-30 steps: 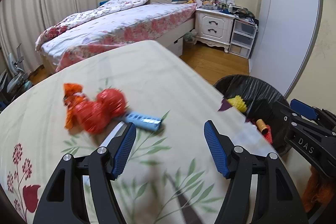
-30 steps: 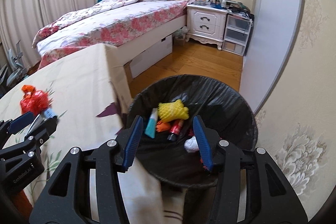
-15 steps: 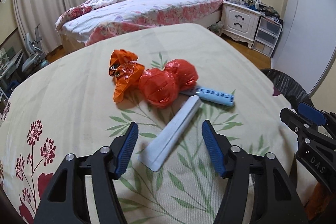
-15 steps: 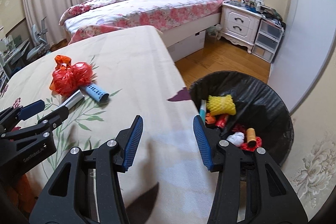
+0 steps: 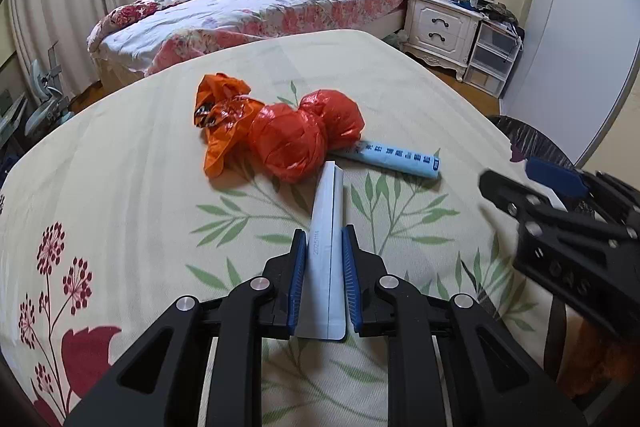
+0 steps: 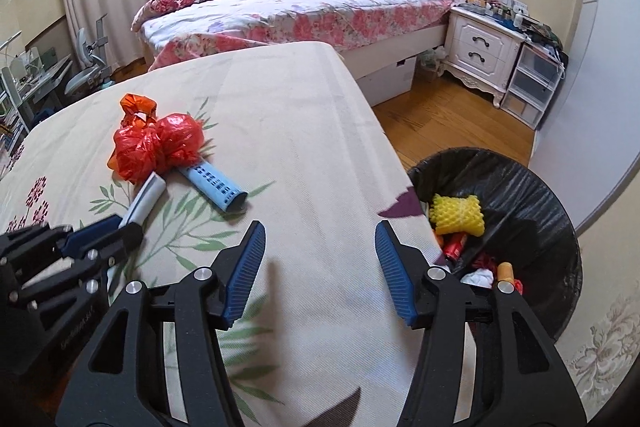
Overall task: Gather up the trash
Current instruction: 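Grasp the white plastic strip with the left tool while the right tool reaches the blue tube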
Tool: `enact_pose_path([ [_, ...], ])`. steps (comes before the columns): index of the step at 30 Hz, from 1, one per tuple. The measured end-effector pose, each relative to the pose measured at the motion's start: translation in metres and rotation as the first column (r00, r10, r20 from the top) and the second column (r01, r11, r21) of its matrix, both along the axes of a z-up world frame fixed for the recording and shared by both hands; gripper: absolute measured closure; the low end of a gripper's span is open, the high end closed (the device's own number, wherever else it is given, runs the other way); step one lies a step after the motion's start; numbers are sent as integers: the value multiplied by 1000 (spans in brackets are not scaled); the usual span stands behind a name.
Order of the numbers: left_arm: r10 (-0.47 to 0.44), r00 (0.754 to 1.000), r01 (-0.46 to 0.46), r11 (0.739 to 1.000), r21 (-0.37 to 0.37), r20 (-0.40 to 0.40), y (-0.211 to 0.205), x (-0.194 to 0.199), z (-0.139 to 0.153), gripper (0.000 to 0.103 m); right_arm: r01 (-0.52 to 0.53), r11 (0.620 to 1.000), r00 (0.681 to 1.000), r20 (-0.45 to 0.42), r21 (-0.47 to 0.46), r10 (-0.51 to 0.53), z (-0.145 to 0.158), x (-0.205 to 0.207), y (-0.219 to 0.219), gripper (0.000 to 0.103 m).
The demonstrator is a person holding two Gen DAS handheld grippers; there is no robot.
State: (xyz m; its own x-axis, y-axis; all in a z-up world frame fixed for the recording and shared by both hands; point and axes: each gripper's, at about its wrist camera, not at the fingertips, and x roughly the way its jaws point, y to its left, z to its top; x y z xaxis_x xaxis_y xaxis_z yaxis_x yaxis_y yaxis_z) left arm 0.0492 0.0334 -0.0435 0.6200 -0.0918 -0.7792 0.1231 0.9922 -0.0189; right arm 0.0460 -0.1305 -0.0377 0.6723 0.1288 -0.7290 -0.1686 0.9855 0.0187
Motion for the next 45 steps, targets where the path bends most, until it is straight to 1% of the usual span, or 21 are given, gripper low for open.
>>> enact_pose_path([
  [5, 15, 1000, -15, 1000, -1, 1, 11, -17, 1, 83, -10, 1000, 1000, 8, 10, 10, 4, 10, 8, 47],
  [11, 106, 994, -106, 994, -7, -2, 46, -27, 1, 83, -56, 998, 998, 7, 1, 56, 4, 11, 25, 47],
  [17, 213, 977, -213, 977, -4, -3, 88, -20, 3, 83, -100, 995, 995, -15, 2, 100, 0, 19, 40, 47],
  [21, 264, 964, -264, 964, -3, -2, 110, -13, 3, 83, -120, 993, 993, -21, -10, 120, 0, 28, 50, 46],
  [26, 306, 952, -306, 952, -17, -1, 130, -8, 4, 83, -148, 989, 988, -36, -7, 148, -3, 42, 65, 45],
  [30, 309, 951, -308, 951, -22, -2, 131, -7, 5, 83, -165, 986, 984, -62, 0, 165, -5, 48, 72, 46],
  [32, 308, 951, -308, 951, -26, -2, 131, -6, 6, 83, -174, 985, 983, -68, -9, 173, -6, 46, 74, 47],
  [34, 308, 951, -308, 951, -34, -3, 132, -7, 6, 83, -177, 984, 982, -72, -16, 176, -7, 43, 74, 56],
  [38, 308, 951, -308, 951, -35, -3, 132, -7, 6, 83, -174, 984, 983, -69, -25, 172, -7, 37, 74, 62],
  [39, 308, 951, -308, 951, -37, -3, 133, -7, 7, 83, -176, 984, 982, -69, -24, 174, -6, 34, 74, 67],
  [40, 309, 951, -308, 951, -37, -3, 132, -7, 6, 83, -179, 984, 982, -70, -22, 177, -7, 32, 74, 69],
  [42, 308, 951, -308, 950, -41, -3, 132, -7, 7, 83, -190, 982, 980, -72, -25, 188, -7, 24, 76, 71],
  [45, 308, 951, -308, 950, -42, -3, 132, -7, 7, 83, -207, 978, 976, -73, -24, 205, -8, 12, 79, 71],
])
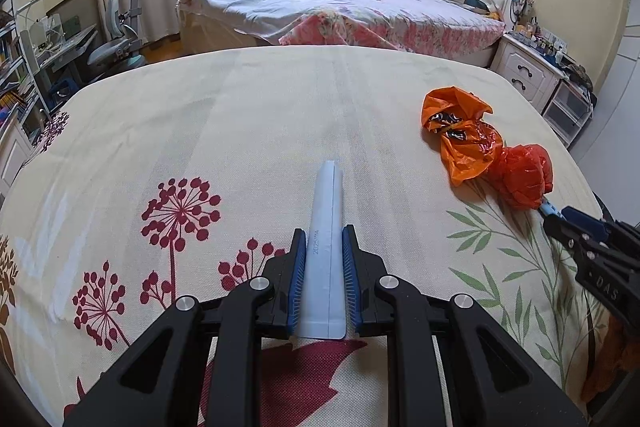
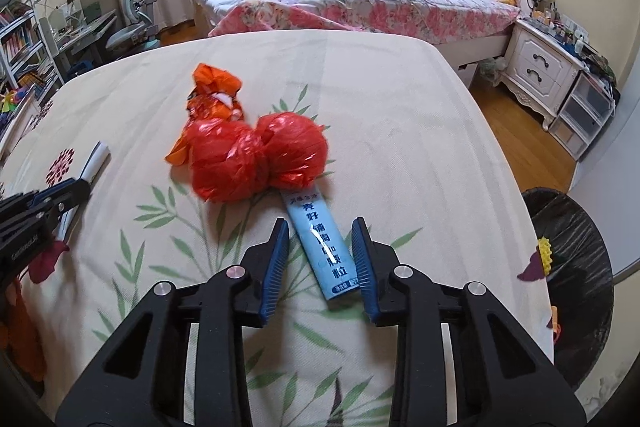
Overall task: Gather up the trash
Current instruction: 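Grasp the white plastic strip with the left tool while the right tool reaches the blue tube, then grasp the blue tube with the right tool while the left tool holds the white strip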
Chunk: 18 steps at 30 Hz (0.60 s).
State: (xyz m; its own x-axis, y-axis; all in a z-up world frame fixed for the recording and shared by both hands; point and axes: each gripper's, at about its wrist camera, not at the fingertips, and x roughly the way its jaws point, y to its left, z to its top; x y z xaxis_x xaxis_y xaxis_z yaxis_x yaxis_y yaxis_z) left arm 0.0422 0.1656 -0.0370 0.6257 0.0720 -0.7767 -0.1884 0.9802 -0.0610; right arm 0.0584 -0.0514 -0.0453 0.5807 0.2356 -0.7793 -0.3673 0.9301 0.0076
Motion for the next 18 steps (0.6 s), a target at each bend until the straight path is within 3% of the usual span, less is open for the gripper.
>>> enact_pose_path([
  [11, 0, 1000, 0, 1000, -4, 1, 0, 0, 0, 83, 12, 1000, 1000, 4, -3, -12, 0, 11, 8, 70],
  [14, 0, 1000, 0, 1000, -2, 0, 1, 0, 0, 83, 5, 1000, 1000, 7, -11, -5, 0, 11, 10, 74],
  [15, 0, 1000, 0, 1000, -3, 0, 1, 0, 0, 83, 5, 1000, 1000, 8, -10, -5, 0, 11, 10, 80],
  [18, 0, 1000, 0, 1000, -3, 1, 1, 0, 0, 83, 9, 1000, 1000, 4, 0, -9, 1, 9, 6, 81],
])
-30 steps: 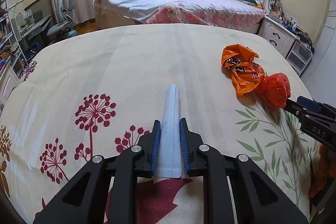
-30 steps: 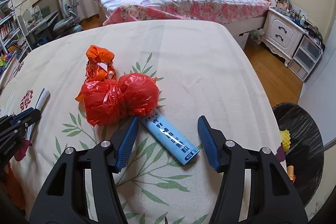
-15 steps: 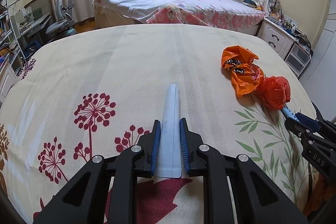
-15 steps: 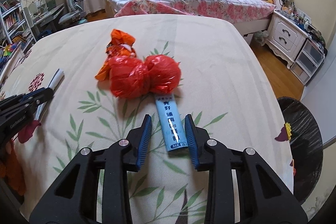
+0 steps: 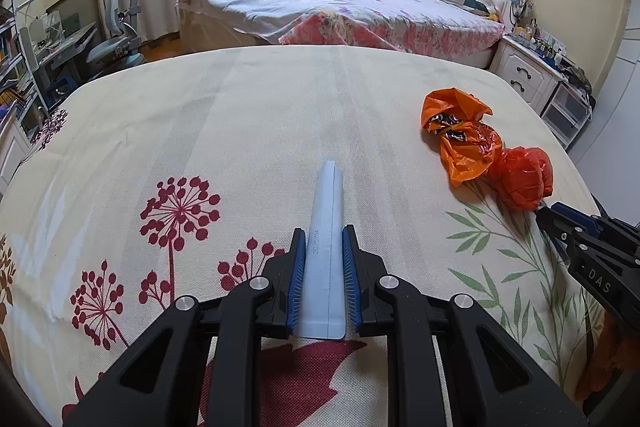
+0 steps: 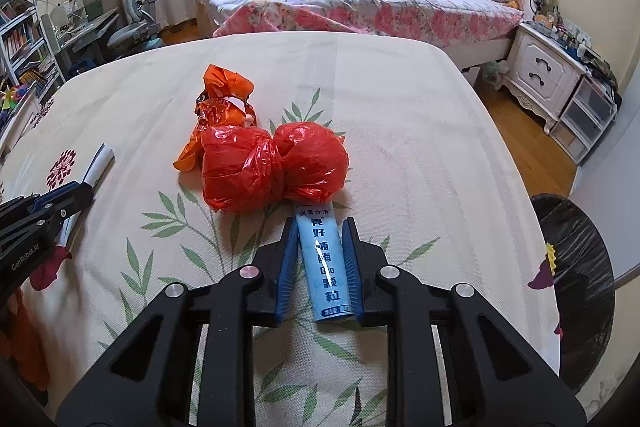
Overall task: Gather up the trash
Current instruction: 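Grasp the blue tube with the right tool while the left tool holds the white strip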
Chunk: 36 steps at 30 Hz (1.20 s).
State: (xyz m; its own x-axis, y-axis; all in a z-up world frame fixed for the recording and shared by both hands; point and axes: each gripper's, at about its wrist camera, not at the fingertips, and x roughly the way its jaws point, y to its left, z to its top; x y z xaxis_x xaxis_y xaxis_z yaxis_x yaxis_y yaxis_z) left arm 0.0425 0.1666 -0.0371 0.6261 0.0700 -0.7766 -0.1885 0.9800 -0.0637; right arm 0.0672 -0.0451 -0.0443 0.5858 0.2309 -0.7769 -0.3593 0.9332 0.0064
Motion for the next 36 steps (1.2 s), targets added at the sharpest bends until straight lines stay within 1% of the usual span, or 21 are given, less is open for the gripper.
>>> enact_pose_path([
  [11, 0, 1000, 0, 1000, -2, 1, 1, 0, 0, 83, 65, 998, 998, -1, 19, -65, 0, -2, -15, 84],
  [14, 0, 1000, 0, 1000, 0, 0, 1, 0, -1, 83, 80, 997, 997, 13, -12, -80, 0, -4, -15, 84],
  [18, 0, 1000, 0, 1000, 0, 0, 2, 0, -1, 83, 84, 996, 996, 9, -12, -84, -1, -5, -18, 83],
  [20, 0, 1000, 0, 1000, -2, 0, 2, 0, 0, 83, 78, 997, 997, 3, -6, -78, -1, -4, -18, 80],
  [22, 0, 1000, 0, 1000, -1, 1, 2, 0, -1, 83, 71, 997, 997, 7, -20, -71, -1, -4, -16, 79],
  [27, 0, 1000, 0, 1000, -2, 1, 2, 0, -1, 83, 60, 998, 998, 10, -36, -60, -1, -6, -16, 79],
  [29, 0, 1000, 0, 1000, -2, 1, 2, 0, -1, 83, 60, 997, 998, 11, -38, -59, -1, -6, -17, 80],
  [31, 0, 1000, 0, 1000, -3, 1, 3, 0, -1, 83, 66, 997, 998, 14, -37, -66, -2, -8, -18, 84],
  [36, 3, 1000, -3, 1000, -15, 7, 3, -1, 1, 84, 97, 995, 995, 22, -13, -96, 0, -11, -29, 85],
])
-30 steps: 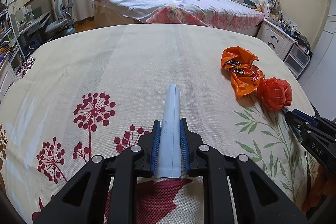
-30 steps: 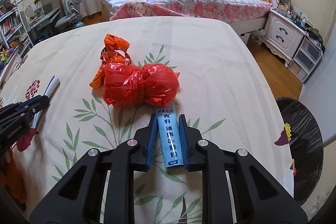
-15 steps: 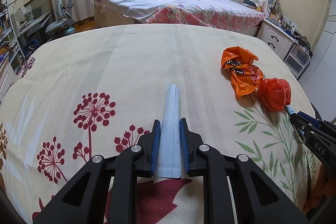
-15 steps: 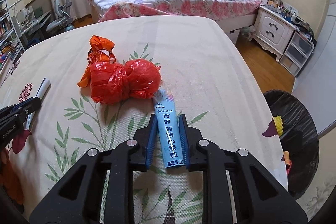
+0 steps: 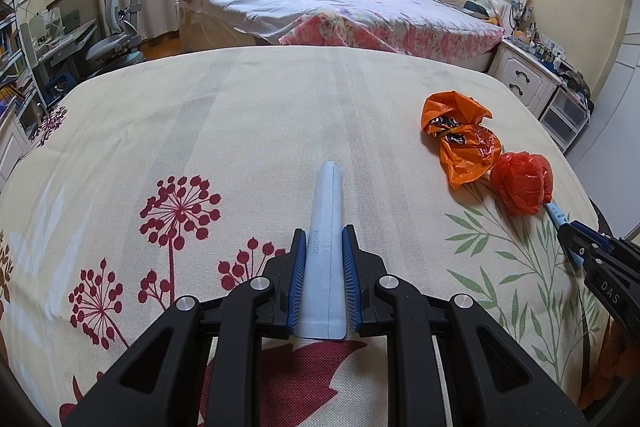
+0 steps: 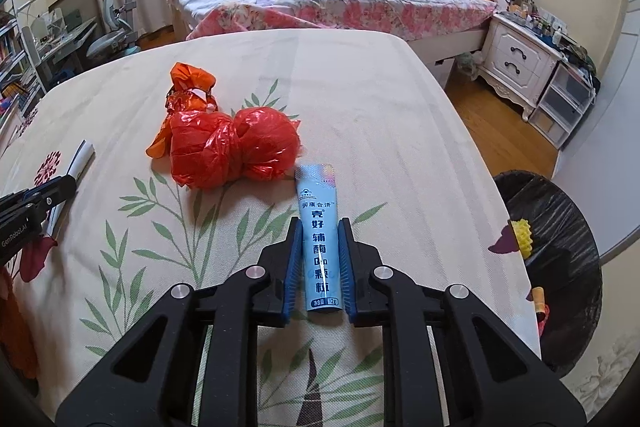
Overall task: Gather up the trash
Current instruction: 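Grasp the blue tube with the right tool while the left tool holds the white strip, then carry the white strip and blue tube over the black bin with both tools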
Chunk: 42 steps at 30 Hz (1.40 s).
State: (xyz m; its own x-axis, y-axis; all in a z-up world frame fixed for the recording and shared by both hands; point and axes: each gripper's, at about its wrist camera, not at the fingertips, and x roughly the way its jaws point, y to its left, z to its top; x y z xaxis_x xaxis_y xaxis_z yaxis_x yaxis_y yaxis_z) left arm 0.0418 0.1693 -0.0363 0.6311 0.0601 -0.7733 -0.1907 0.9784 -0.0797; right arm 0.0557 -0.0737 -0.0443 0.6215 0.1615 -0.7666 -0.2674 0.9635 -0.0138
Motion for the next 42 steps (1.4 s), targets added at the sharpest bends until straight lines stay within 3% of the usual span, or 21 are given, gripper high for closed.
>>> enact_pose_path([
  [10, -9, 1000, 8, 1000, 9, 23, -6, -5, 4, 84, 39, 999, 997, 63, 31, -41, 13, -16, -20, 86],
  [19, -86, 991, 83, 996, 41, 98, -53, -24, 24, 84, 77, 995, 990, 111, 58, -83, 25, -32, -44, 86],
  [30, -242, 953, 228, 969, 94, 183, -130, -22, 46, 84, 167, 983, 971, 162, 77, -178, 39, -43, -91, 86],
  [42, -376, 902, 359, 926, 115, 212, -199, 0, 48, 84, 328, 943, 913, 235, 60, -333, 47, -42, -153, 85],
])
